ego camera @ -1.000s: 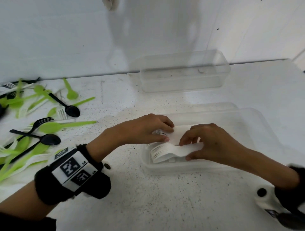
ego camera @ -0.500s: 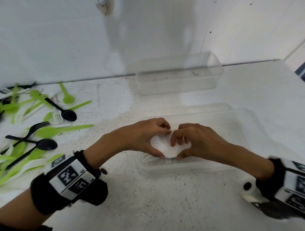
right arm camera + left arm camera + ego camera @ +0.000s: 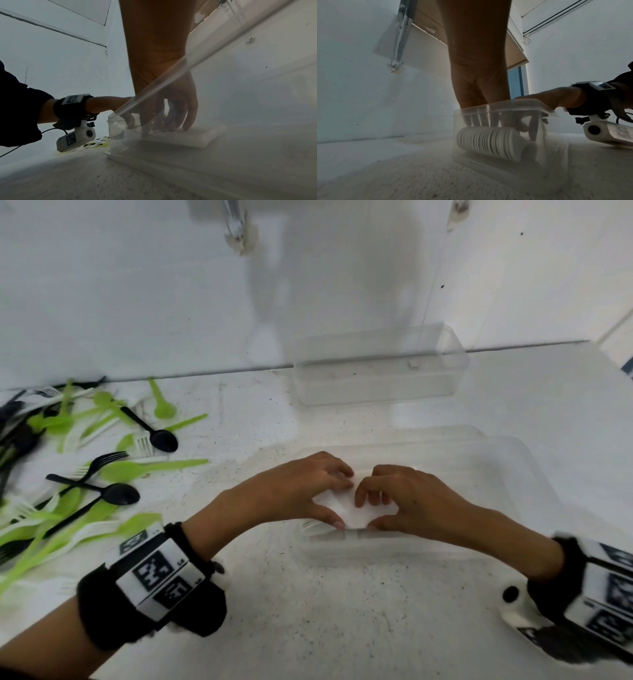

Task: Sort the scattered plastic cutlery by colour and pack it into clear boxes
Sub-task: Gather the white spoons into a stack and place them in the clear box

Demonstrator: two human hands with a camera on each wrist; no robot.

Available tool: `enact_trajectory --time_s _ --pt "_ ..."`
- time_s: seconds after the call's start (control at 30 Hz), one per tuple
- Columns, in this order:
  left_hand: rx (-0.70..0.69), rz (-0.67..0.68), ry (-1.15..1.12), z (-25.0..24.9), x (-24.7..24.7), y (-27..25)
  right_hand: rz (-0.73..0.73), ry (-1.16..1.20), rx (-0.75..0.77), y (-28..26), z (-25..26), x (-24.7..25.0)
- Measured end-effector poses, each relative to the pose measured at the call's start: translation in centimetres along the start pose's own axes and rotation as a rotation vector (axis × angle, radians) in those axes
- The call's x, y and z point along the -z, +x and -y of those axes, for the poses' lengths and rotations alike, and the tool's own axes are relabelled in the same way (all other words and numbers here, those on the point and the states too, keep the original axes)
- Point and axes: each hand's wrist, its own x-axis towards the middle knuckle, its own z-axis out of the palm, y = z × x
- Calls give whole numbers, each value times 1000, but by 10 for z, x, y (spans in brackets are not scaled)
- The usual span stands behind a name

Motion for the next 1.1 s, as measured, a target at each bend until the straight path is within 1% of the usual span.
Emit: enact_trajectory --time_s 0.13,0.27,0.33,0.4,0.5,0.67,0.8,0.87,0.93,1.1 --pt "32 -79 5 0 0 -9 7 -20 0 -3 2 0" --pt "28 -242 -64 -2 3 -25 -21 -14 -15 0 6 4" --pt "37 -332 -120 -2 4 -40 -101 -1 -11 3 13 5" --pt "44 -430 -150 2 3 -59 -216 43 22 7 25 5" --pt "124 -530 -192 9 -1 -98 -338 107 106 18 55 1" --pt "349 -668 -192 21 -16 -190 -382 192 274 51 137 -21" --pt "532 -716 -169 33 -26 -281 -374 210 394 85 219 -52" --pt "595 -736 -172 38 -33 -325 -361 201 430 100 261 -66" --pt "624 -770 -177 46 -43 -366 -351 219 456 115 300 -82" --pt "813 -842 -185 71 -68 -449 -289 238 525 149 385 -124"
